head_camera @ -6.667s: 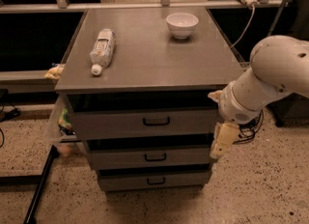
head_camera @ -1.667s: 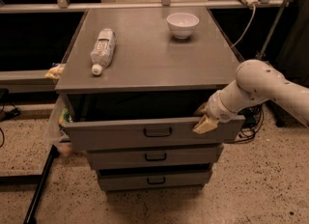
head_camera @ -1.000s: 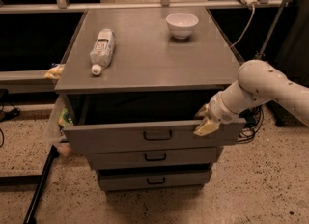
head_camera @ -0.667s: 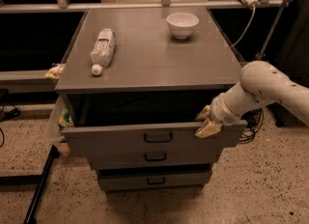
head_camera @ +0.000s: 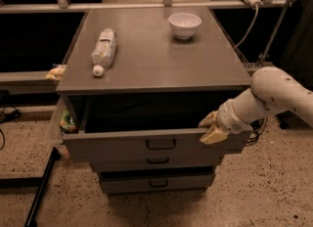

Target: Open top drawer

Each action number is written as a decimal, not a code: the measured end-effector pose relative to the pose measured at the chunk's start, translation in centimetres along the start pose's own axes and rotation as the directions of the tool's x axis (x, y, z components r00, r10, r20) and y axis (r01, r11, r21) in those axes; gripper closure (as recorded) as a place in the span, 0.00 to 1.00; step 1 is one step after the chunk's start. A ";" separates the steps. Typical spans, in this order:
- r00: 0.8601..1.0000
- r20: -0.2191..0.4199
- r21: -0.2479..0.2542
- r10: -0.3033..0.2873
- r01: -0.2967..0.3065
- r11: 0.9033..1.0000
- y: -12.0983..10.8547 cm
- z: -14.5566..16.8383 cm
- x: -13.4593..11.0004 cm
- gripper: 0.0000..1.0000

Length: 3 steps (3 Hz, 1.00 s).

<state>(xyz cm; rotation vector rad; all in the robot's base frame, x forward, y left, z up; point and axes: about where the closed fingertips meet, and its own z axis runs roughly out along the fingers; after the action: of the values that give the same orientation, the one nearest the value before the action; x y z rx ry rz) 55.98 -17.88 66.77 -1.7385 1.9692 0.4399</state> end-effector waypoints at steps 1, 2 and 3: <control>0.999 0.033 -0.009 0.021 -0.020 1.000 1.6 -0.3 0.2 1.00; 0.999 0.033 -0.009 0.021 -0.020 1.000 1.6 -0.3 0.2 1.00; 0.997 0.060 -0.014 0.044 -0.043 0.999 3.4 -0.8 0.5 1.00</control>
Offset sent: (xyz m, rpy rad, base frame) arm -0.1157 -0.0217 0.0212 0.2052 0.0747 -0.0853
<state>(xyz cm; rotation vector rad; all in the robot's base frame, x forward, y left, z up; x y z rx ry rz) 52.51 -18.21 66.95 -1.6729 1.9693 0.5155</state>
